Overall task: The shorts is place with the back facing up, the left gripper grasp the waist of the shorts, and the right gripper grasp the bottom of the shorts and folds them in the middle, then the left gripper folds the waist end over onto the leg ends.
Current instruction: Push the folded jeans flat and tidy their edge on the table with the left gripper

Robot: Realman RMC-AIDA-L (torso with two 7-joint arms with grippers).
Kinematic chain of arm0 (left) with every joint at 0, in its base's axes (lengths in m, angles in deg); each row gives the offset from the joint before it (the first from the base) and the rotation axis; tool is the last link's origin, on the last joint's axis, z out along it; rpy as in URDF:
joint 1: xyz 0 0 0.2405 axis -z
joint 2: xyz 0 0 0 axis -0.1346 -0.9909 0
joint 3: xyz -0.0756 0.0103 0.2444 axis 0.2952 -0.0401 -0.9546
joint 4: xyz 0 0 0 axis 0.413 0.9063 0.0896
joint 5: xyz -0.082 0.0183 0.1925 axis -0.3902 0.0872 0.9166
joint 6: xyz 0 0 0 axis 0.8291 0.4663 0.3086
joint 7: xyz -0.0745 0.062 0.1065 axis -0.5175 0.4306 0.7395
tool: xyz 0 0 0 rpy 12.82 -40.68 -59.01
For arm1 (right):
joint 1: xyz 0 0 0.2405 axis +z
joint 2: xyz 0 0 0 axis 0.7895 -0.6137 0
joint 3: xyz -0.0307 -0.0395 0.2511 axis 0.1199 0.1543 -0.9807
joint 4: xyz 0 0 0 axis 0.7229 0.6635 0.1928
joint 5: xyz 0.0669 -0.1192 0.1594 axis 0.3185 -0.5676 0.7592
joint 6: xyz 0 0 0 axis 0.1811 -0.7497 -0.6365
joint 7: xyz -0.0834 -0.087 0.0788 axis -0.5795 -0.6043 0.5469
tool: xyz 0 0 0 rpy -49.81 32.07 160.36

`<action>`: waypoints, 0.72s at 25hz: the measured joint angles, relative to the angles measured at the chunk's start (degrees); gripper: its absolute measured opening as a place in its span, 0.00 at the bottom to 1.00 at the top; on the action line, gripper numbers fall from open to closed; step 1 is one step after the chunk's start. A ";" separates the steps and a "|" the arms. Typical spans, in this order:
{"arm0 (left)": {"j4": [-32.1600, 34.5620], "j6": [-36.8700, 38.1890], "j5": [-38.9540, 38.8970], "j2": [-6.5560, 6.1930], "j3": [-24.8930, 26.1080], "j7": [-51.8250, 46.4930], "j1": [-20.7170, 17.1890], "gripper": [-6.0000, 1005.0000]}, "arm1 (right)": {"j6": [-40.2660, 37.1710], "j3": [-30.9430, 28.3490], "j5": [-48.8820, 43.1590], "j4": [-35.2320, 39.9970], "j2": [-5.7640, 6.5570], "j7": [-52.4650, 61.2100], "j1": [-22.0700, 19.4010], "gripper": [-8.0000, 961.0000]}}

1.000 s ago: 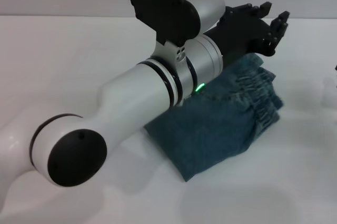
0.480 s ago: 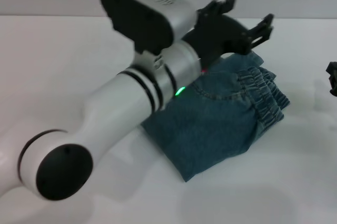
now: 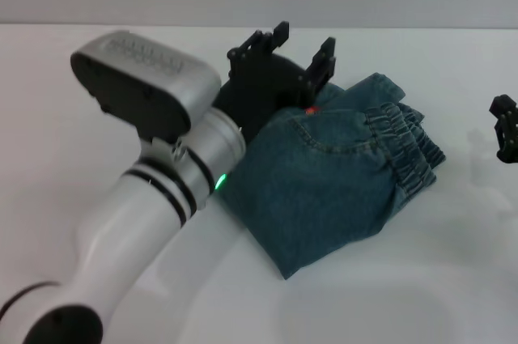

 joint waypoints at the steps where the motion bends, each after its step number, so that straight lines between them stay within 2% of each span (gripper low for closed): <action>1: 0.52 0.99 0.93 0.02 -0.53 -0.04 -0.52 0.79 | 0.58 0.17 0.65 0.50 -0.01 -0.94 0.14 0.01; 4: 3.16 5.03 2.48 0.14 -2.97 -0.33 -1.53 0.68 | 2.30 0.35 3.27 1.98 -0.02 -3.60 0.09 0.01; 6: 6.89 12.83 2.57 0.20 -6.54 -2.11 -1.50 0.60 | 4.05 0.36 6.62 3.54 -0.06 -6.90 -0.15 0.01; 7: 6.89 12.83 2.57 0.20 -6.54 -2.11 -1.50 0.56 | 5.10 0.38 8.39 4.56 -0.07 -8.37 -0.21 0.01; 9: 12.95 22.07 2.66 0.22 -10.66 -7.74 -0.58 0.48 | 7.20 0.32 10.32 6.76 0.03 -9.55 0.03 0.01; 12: 18.66 25.26 3.80 0.54 -12.87 -11.30 0.05 0.36 | 9.27 -0.07 10.90 9.25 0.09 -10.27 0.24 0.01; 14: 21.79 27.56 4.72 0.79 -14.76 -11.50 0.60 0.19 | 9.61 -0.09 11.10 10.27 -0.06 -11.31 0.05 0.01; 15: 23.84 28.97 5.04 0.84 -16.41 -11.75 1.08 0.16 | 9.78 -0.07 11.38 11.02 -0.08 -11.83 -0.02 0.01; 18: 23.84 28.97 5.04 0.84 -16.41 -11.75 1.08 0.07 | 11.22 -0.04 12.28 13.29 -0.04 -12.04 0.02 0.01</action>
